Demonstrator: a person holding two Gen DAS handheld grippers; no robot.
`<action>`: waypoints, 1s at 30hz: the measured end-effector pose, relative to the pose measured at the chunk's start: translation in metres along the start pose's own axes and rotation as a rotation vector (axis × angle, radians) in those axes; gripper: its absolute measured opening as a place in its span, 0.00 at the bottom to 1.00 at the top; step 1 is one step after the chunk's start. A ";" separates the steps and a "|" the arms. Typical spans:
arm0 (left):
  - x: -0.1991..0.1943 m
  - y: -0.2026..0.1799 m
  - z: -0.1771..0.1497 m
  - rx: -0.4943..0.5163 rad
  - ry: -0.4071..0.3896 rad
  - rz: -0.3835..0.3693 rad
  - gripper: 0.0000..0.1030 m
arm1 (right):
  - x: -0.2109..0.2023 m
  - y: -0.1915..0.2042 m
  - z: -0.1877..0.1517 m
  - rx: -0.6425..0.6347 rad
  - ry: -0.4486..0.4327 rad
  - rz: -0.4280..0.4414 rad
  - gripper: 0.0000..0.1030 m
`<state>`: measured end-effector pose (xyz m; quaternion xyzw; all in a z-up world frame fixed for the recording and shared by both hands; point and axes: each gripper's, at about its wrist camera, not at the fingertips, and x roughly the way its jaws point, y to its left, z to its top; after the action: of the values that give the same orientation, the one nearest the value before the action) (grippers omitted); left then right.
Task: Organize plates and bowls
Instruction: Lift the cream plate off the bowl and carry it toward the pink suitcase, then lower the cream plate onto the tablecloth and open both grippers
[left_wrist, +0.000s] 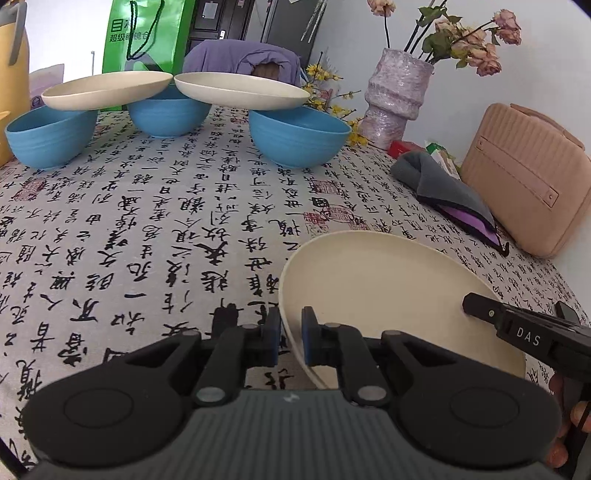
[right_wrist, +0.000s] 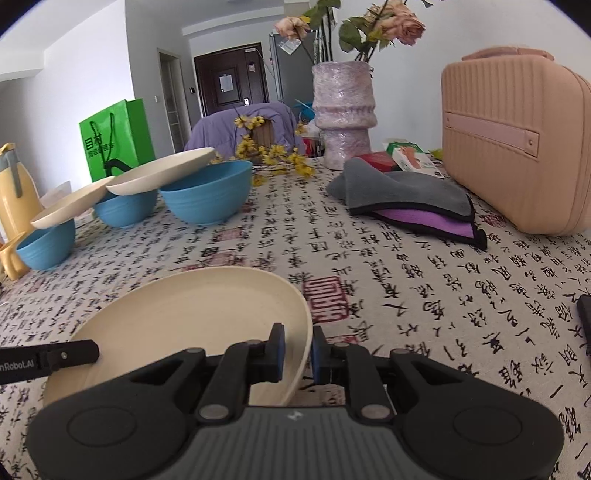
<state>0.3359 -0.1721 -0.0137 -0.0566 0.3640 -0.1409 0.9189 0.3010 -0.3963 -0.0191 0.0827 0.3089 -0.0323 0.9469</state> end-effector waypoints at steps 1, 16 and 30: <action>0.002 -0.002 0.000 0.007 0.000 0.001 0.11 | 0.002 -0.003 0.000 0.001 0.003 -0.002 0.14; 0.002 -0.008 -0.003 0.058 -0.007 -0.007 0.17 | 0.011 -0.009 -0.003 -0.001 -0.001 0.000 0.21; -0.108 0.025 -0.056 0.159 -0.206 0.123 0.86 | -0.077 0.043 -0.030 -0.141 -0.191 0.051 0.76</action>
<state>0.2283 -0.1159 0.0106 0.0246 0.2582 -0.1063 0.9599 0.2260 -0.3477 0.0084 0.0203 0.2168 0.0058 0.9760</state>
